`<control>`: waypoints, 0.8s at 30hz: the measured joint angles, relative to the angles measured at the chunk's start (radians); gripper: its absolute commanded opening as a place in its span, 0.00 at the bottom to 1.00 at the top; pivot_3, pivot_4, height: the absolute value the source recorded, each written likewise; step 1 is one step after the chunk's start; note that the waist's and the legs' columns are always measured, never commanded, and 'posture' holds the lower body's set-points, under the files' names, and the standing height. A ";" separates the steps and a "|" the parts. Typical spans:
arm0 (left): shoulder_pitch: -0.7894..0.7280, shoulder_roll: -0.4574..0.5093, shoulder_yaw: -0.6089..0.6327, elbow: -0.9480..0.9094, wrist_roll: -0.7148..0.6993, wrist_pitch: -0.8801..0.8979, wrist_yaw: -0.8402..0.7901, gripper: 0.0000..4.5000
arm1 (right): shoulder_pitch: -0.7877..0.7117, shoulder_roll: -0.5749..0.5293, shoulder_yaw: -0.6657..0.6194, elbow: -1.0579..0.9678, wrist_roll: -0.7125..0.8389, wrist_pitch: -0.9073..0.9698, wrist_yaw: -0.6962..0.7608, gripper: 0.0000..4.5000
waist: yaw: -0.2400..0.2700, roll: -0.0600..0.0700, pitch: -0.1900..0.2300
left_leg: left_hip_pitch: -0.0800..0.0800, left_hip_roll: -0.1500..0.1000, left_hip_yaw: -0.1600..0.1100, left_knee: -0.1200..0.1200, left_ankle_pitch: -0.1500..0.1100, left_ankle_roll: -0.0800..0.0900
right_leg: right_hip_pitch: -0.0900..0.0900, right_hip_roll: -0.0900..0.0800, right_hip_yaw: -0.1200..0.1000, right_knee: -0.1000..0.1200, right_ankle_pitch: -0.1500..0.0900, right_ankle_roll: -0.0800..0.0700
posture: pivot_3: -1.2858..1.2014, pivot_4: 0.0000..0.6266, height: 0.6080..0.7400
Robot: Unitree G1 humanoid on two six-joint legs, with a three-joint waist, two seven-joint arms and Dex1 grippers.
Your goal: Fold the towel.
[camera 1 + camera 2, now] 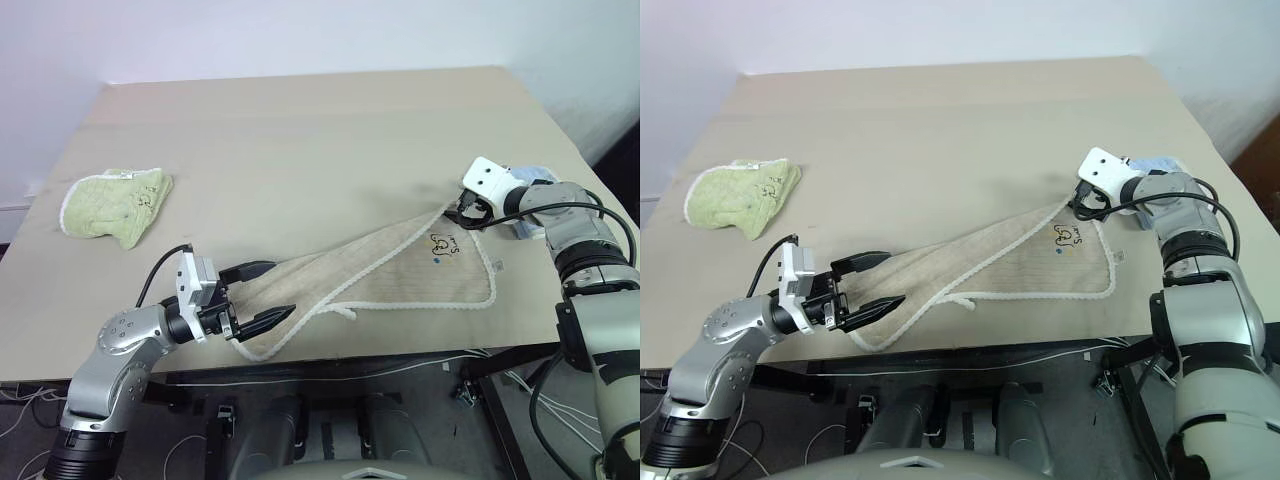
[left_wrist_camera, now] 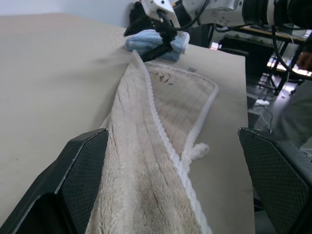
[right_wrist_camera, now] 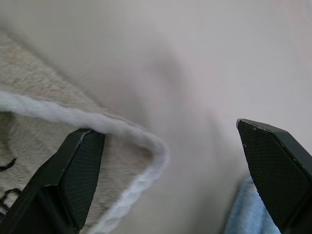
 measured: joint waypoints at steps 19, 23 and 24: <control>0.046 0.009 0.015 -0.019 0.000 -0.001 0.027 1.00 | -0.036 0.024 0.002 0.052 -0.022 -0.021 0.056 0.26 | -0.001 0.000 0.000 | 0.001 0.000 0.000 0.000 0.000 0.000 | 0.000 0.000 0.000 0.001 0.000 0.000 | 0.52 0.24 1.00; 0.047 0.009 0.016 -0.032 -0.001 0.000 0.037 1.00 | -0.046 0.026 0.002 0.052 -0.022 -0.037 0.089 0.01 | -0.001 0.000 0.000 | 0.001 0.000 0.000 0.000 0.000 -0.001 | 0.000 0.000 0.000 0.001 0.000 0.000 | 0.52 0.24 1.00; 0.051 0.009 0.018 -0.038 -0.001 0.000 0.039 1.00 | -0.048 0.026 0.002 0.052 -0.022 -0.039 0.099 0.01 | -0.001 0.000 0.000 | 0.001 0.000 0.000 0.000 0.000 -0.001 | 0.000 0.000 0.000 0.001 0.000 0.000 | 0.52 0.24 1.00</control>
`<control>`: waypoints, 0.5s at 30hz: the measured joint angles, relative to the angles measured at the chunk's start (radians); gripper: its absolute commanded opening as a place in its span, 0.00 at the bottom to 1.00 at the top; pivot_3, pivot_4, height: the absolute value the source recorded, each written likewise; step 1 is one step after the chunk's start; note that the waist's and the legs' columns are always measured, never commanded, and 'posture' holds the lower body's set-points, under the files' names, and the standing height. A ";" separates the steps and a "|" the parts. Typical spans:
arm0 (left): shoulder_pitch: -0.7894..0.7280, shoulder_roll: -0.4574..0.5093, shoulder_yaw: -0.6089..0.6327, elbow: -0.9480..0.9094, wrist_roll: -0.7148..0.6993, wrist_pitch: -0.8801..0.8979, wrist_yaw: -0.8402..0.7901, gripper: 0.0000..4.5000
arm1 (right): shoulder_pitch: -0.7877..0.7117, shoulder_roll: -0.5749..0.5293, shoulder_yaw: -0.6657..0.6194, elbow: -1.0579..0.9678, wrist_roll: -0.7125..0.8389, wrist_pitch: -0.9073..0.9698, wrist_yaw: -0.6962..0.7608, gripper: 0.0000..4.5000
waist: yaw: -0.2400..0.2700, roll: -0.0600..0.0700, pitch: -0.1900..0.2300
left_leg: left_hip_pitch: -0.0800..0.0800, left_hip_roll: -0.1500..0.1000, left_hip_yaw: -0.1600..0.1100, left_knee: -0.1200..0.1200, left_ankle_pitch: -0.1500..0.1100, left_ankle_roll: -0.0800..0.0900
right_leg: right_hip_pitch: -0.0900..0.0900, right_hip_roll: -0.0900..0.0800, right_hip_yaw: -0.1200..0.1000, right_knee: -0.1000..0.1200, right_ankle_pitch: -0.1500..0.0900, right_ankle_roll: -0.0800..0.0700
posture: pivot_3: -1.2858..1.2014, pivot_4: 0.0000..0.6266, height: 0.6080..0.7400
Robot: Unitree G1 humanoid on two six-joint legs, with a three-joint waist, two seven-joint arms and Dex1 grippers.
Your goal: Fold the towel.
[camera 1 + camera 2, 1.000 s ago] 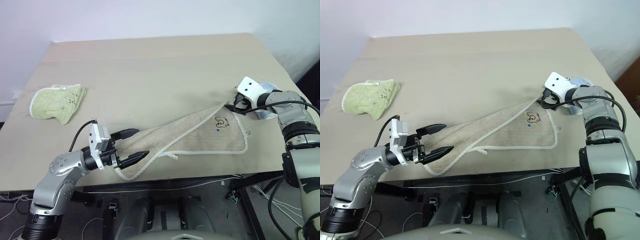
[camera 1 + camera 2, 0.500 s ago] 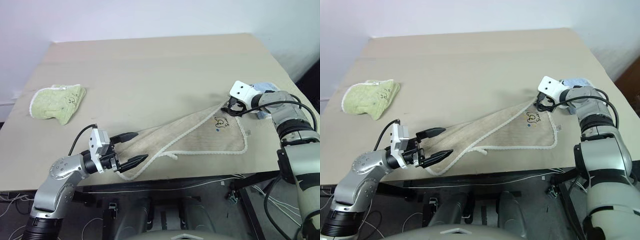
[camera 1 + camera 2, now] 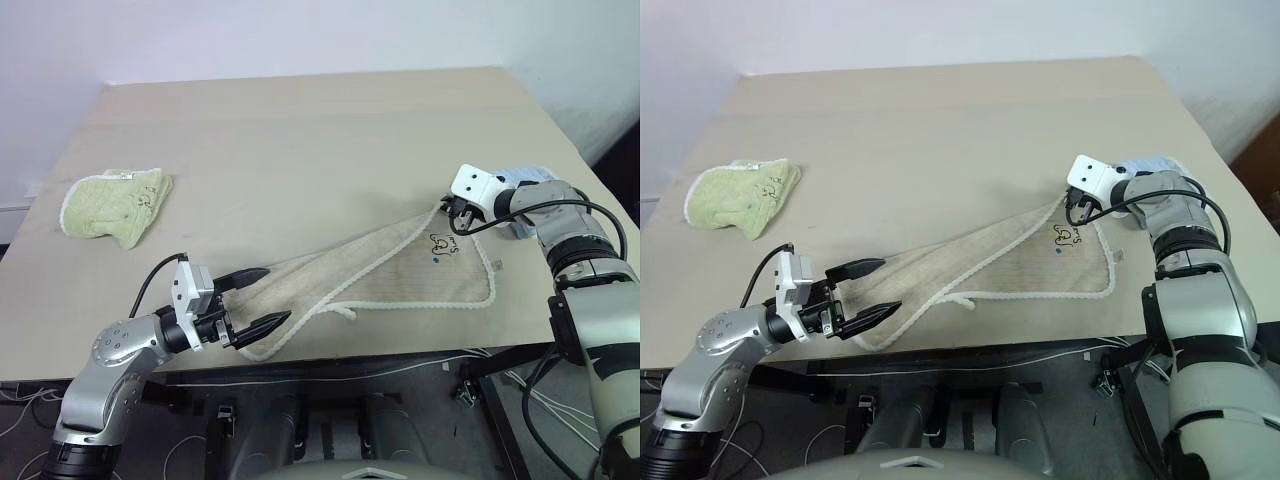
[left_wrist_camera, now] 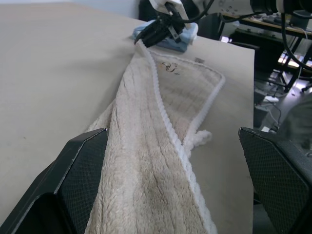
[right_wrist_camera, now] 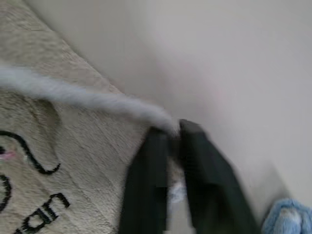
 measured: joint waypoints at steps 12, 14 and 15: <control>-0.009 0.009 0.013 -0.003 -0.004 0.007 0.008 1.00 | -0.030 0.000 -0.148 -0.064 0.157 0.079 0.098 0.01 | 0.000 0.000 0.000 | 0.000 0.000 0.000 0.000 0.000 0.000 | 0.000 0.000 0.000 0.000 0.000 0.000 | 0.52 0.24 1.00; -0.021 0.007 0.007 -0.003 -0.015 0.016 0.009 1.00 | -0.047 0.011 -0.184 -0.089 0.195 0.109 0.081 0.01 | -0.001 0.000 0.000 | 0.000 0.000 0.000 0.000 -0.001 -0.001 | 0.000 0.000 0.000 0.000 0.000 0.000 | 0.52 0.24 1.00; -0.027 0.002 0.001 -0.003 -0.023 0.029 0.010 1.00 | -0.061 0.020 -0.199 -0.095 0.208 0.128 0.054 0.01 | -0.001 0.000 0.000 | 0.000 0.000 0.000 0.000 -0.001 -0.001 | 0.000 0.000 0.000 0.000 0.000 0.000 | 0.52 0.24 1.00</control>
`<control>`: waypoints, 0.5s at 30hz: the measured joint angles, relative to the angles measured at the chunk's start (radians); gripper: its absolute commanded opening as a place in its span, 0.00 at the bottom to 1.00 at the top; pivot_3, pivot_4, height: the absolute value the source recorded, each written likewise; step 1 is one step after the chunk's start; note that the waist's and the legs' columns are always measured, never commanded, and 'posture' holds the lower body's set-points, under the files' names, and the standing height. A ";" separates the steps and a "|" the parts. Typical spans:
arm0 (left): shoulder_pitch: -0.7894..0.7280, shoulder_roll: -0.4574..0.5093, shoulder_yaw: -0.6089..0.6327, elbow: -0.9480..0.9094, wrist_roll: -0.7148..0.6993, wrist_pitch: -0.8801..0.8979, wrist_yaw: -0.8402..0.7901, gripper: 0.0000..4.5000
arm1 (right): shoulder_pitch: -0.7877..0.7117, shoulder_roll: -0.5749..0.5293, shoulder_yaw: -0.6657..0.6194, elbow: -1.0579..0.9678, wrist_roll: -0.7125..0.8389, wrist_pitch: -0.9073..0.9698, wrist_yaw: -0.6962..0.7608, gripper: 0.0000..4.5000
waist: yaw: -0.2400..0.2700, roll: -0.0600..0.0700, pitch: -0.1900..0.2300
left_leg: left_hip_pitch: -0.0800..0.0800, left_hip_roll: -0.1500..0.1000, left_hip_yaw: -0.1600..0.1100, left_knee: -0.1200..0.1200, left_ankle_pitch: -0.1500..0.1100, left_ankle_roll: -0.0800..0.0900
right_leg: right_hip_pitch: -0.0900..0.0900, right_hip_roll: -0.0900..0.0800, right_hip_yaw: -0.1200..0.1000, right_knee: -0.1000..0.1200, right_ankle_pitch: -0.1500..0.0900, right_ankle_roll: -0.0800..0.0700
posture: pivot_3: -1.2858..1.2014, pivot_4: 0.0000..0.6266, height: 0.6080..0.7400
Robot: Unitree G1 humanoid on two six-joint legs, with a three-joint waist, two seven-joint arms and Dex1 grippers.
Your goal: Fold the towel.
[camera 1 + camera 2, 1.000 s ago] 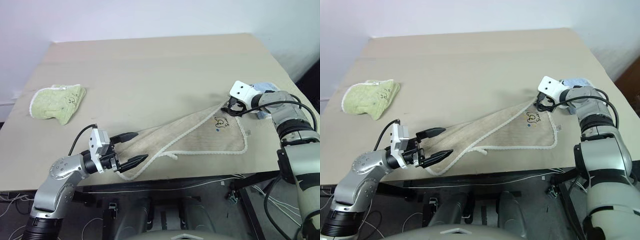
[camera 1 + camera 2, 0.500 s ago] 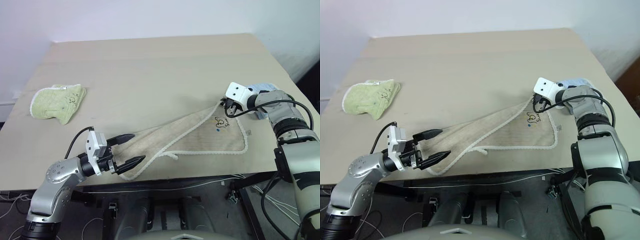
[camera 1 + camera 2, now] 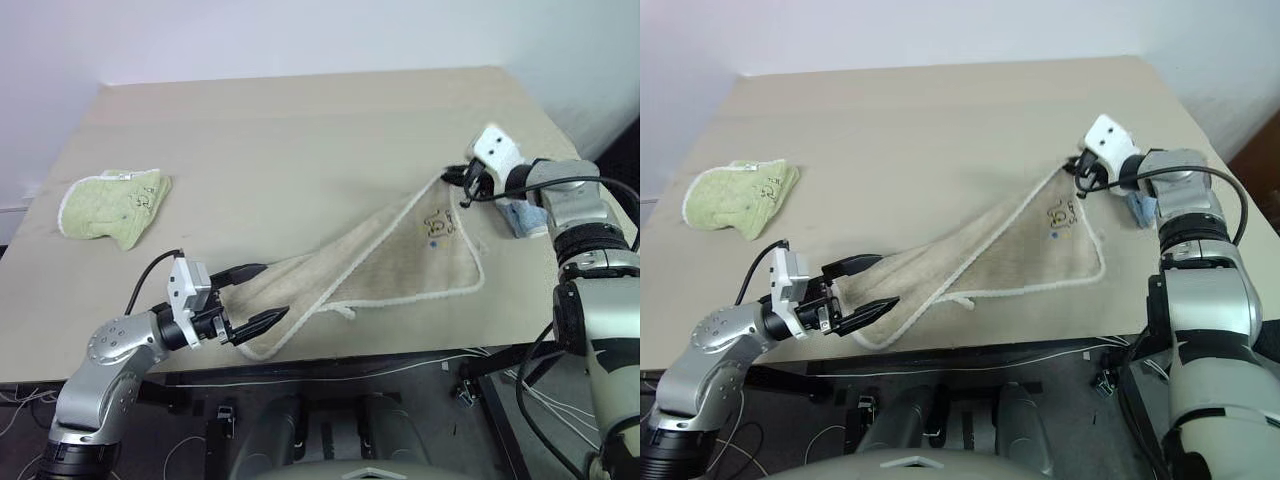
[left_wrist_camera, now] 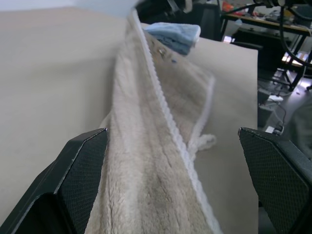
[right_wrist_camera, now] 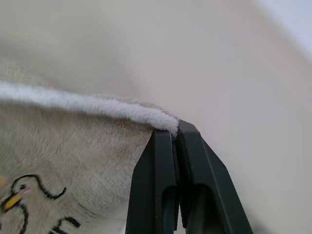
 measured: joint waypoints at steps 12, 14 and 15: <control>-0.009 -0.008 -0.078 0.061 0.025 0.000 -0.045 1.00 | -0.027 0.051 -0.028 -0.121 0.056 0.101 -0.118 0.01 | 0.003 0.000 0.000 | 0.000 0.000 0.000 0.000 0.000 0.000 | 0.000 0.000 0.000 0.000 0.000 0.000 | 0.52 0.24 1.00; -0.009 -0.011 -0.081 0.084 0.041 -0.021 -0.050 1.00 | -0.028 0.051 -0.028 -0.138 0.058 0.105 -0.126 0.01 | 0.002 0.000 0.000 | 0.000 0.000 0.000 -0.001 0.000 0.000 | -0.001 0.000 0.000 0.000 0.000 0.000 | 0.52 0.24 1.00; -0.009 -0.013 -0.081 0.092 0.049 -0.032 -0.051 1.00 | -0.028 0.051 -0.028 -0.148 0.060 0.113 -0.131 0.01 | 0.002 0.000 0.000 | 0.000 0.000 0.000 -0.001 0.000 0.000 | -0.001 0.000 0.000 0.000 0.000 0.000 | 0.52 0.24 1.00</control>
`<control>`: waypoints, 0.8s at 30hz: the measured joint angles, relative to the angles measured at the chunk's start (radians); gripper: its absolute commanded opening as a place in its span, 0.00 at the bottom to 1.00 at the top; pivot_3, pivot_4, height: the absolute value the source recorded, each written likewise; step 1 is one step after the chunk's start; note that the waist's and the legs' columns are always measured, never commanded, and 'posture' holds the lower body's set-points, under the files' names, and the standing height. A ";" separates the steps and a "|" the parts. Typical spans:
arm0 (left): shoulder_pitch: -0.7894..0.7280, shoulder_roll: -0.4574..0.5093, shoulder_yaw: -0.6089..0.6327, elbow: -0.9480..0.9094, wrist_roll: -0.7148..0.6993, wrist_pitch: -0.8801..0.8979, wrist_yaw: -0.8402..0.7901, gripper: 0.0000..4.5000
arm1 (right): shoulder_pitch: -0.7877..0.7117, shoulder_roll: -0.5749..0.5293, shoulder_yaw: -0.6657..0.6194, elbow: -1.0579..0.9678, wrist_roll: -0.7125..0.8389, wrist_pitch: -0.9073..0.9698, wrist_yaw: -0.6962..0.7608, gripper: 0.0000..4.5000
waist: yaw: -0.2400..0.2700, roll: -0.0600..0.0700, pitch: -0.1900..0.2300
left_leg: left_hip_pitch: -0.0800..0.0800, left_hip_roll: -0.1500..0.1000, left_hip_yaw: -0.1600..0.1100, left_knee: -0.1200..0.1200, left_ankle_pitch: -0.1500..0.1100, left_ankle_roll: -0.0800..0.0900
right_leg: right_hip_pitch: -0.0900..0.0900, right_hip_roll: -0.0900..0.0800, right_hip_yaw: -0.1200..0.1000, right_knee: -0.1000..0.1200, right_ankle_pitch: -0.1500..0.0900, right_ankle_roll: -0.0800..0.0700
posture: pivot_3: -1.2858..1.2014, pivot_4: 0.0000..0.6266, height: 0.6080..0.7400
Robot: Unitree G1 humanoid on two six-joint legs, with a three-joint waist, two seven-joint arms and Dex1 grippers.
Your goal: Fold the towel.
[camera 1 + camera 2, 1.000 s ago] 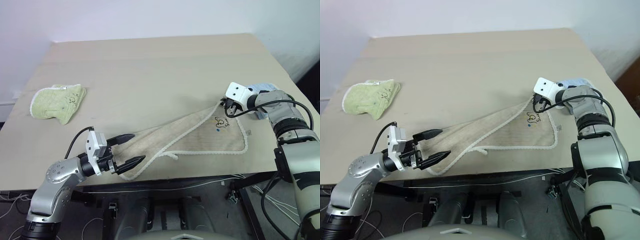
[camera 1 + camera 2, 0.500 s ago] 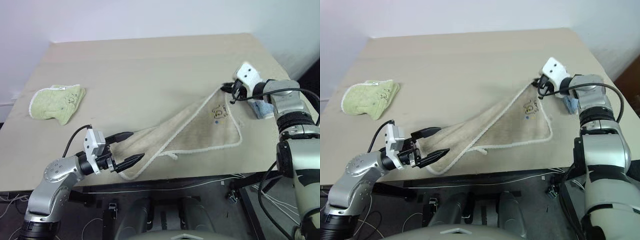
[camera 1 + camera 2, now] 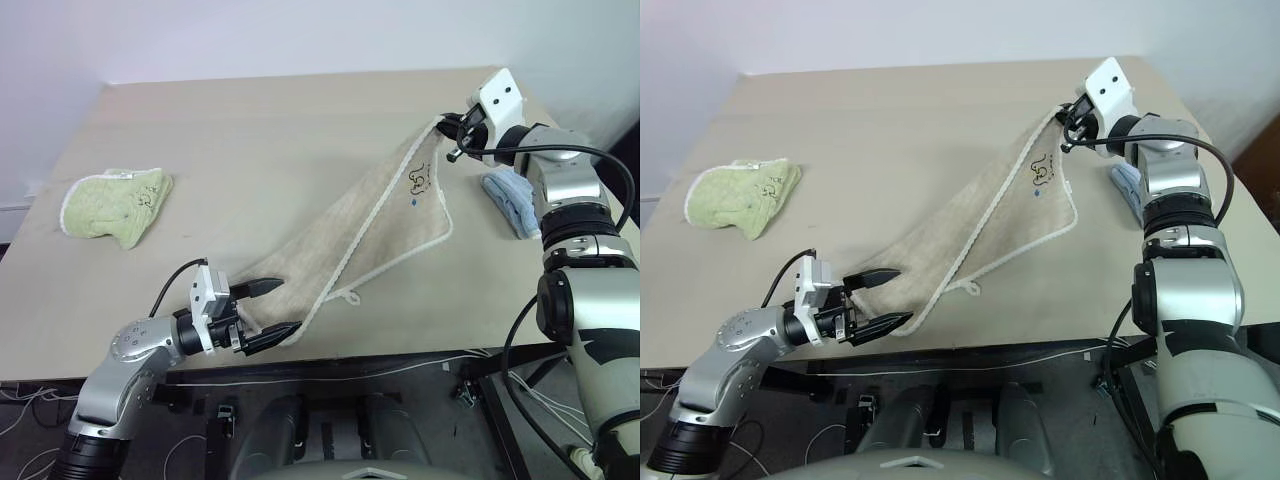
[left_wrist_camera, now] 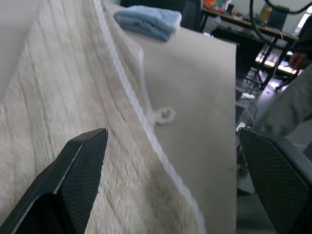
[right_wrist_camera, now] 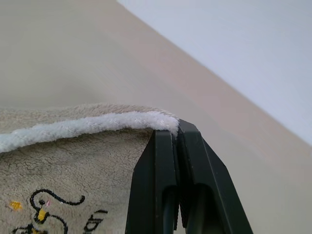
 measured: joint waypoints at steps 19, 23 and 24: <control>-0.078 -0.054 -0.162 0.210 0.282 -0.293 -0.008 1.00 | -0.062 0.008 -0.008 -0.217 0.086 0.150 0.032 0.01 | 0.003 0.001 0.000 | 0.000 0.000 0.000 0.000 0.000 0.000 | 0.000 -0.001 0.000 0.000 0.000 0.000 | 0.52 0.24 1.00; -0.099 -0.055 -0.179 0.226 0.298 -0.313 -0.010 1.00 | -0.061 0.007 -0.007 -0.256 0.088 0.167 0.032 0.01 | 0.002 0.001 0.000 | 0.000 0.000 0.000 -0.001 0.000 0.000 | -0.001 -0.001 0.000 0.000 0.000 0.000 | 0.52 0.24 1.00; -0.106 -0.055 -0.187 0.226 0.303 -0.315 -0.012 1.00 | -0.061 0.007 -0.007 -0.265 0.090 0.174 0.032 0.01 | 0.002 0.001 0.000 | 0.000 0.000 0.000 -0.001 0.000 0.000 | -0.001 -0.001 0.000 0.000 0.000 0.000 | 0.52 0.24 1.00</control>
